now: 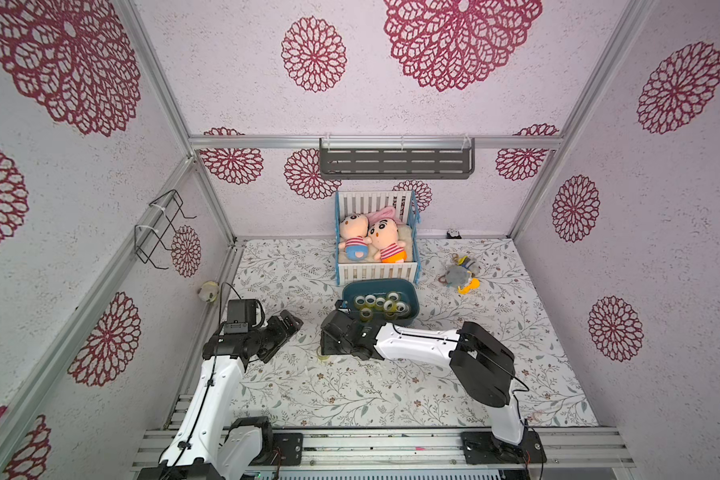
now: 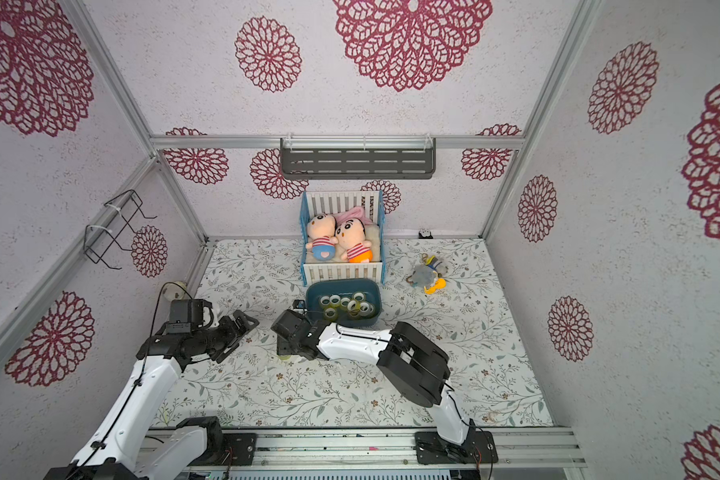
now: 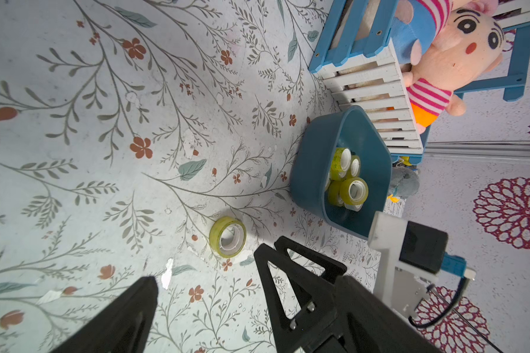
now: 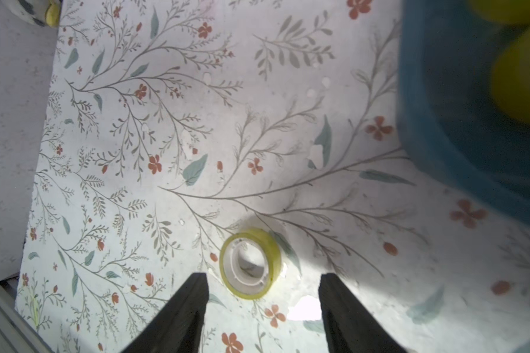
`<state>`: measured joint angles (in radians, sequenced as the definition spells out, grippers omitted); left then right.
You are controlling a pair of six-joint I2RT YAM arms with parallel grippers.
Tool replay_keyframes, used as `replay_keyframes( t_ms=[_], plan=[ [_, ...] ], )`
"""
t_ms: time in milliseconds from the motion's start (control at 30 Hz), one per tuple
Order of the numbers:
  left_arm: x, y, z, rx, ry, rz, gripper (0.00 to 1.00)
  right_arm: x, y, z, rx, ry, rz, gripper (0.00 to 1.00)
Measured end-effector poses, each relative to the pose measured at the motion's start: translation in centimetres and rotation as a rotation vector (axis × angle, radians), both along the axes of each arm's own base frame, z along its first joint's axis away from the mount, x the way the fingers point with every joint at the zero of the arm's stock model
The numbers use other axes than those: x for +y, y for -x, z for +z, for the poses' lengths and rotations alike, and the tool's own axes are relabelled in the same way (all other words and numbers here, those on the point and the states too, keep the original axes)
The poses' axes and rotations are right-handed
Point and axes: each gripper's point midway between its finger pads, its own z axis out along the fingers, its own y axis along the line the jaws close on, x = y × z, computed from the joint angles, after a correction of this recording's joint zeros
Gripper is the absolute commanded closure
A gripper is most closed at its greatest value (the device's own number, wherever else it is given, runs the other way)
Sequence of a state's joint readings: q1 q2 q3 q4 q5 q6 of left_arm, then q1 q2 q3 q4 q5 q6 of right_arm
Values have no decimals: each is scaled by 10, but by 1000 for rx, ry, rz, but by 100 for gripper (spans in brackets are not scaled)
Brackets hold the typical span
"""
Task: Put the transparent tape into the storage box
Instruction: Move the tape to the center of the board.
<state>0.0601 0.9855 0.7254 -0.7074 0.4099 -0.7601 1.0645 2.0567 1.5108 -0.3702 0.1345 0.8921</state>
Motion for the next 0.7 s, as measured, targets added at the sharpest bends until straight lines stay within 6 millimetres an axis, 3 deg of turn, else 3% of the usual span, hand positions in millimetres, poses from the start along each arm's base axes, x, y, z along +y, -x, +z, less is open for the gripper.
replay_keyframes(
  t_ms=[133, 367, 600, 700],
  plan=[
    [0, 0, 1, -3, 0, 0, 3, 5, -1, -13, 9, 38, 12, 35],
    [0, 0, 1, -3, 0, -1, 3, -17, 7, -39, 41, 147, 4, 35],
    [0, 0, 1, -3, 0, 0, 3, -22, 7, -42, 23, 167, 2, 35],
    [0, 0, 0, -2, 1, -1, 3, -35, 9, -43, 11, 186, -12, 35]
  ],
)
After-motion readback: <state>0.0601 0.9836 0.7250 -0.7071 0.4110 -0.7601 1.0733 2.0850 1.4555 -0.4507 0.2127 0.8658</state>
